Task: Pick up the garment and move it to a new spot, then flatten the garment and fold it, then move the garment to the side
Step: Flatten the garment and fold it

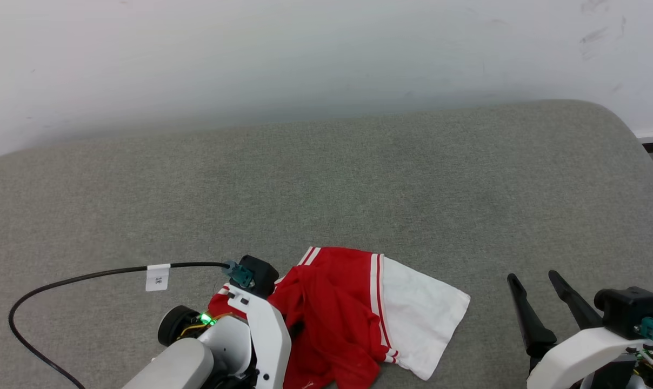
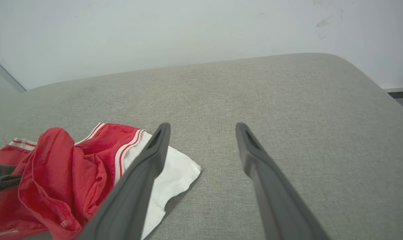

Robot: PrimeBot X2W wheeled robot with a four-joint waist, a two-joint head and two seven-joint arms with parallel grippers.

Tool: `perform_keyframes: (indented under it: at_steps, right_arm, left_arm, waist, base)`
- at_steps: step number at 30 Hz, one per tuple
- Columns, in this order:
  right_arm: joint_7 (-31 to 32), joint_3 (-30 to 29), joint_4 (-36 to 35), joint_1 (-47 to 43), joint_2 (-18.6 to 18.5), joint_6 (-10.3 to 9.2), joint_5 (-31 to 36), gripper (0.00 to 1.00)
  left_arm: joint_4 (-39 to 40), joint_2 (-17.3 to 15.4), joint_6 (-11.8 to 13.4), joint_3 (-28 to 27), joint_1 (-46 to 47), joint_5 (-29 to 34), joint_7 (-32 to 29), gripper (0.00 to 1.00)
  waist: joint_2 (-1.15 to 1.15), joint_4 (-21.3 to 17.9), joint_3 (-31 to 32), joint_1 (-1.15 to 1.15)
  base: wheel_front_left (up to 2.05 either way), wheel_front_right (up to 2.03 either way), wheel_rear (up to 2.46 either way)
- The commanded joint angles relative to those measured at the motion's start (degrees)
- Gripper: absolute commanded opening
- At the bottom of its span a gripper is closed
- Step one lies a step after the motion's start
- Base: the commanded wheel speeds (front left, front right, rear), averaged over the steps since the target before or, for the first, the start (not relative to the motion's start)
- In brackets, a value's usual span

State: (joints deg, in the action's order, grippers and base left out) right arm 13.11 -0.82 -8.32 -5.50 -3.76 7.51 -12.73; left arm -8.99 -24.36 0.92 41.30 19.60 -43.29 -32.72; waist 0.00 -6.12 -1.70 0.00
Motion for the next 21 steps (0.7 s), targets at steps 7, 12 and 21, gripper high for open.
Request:
perform_keyframes:
  at_steps: [7, 12, 21]
  right_arm:
    - [-0.5, -1.0, 0.1, 0.4, 0.0, -0.04, 0.0, 1.0]
    - [0.0, -1.7, -0.2, -0.4, 0.0, -0.04, 0.4, 1.0]
    - [0.7, -1.4, -1.1, 0.2, 0.1, -0.04, 0.3, 1.0]
  left_arm:
    - [3.1, 0.2, 0.6, 1.0, 1.9, 5.0, 4.9, 0.0]
    - [9.1, 0.6, 1.0, 4.2, -1.3, 7.4, 5.6, 0.0]
    - [6.0, 4.5, -0.3, 12.7, -8.6, 6.1, 3.0, 0.0]
  waist:
    - [0.0, 0.6, 0.7, 0.0]
    - [0.0, 1.8, 2.0, 0.0]
    - [0.0, 2.8, 1.8, 0.0]
  base:
    - [0.0, 0.0, 0.0]
    - [0.0, 0.0, 0.0]
    - [0.0, 0.0, 0.0]
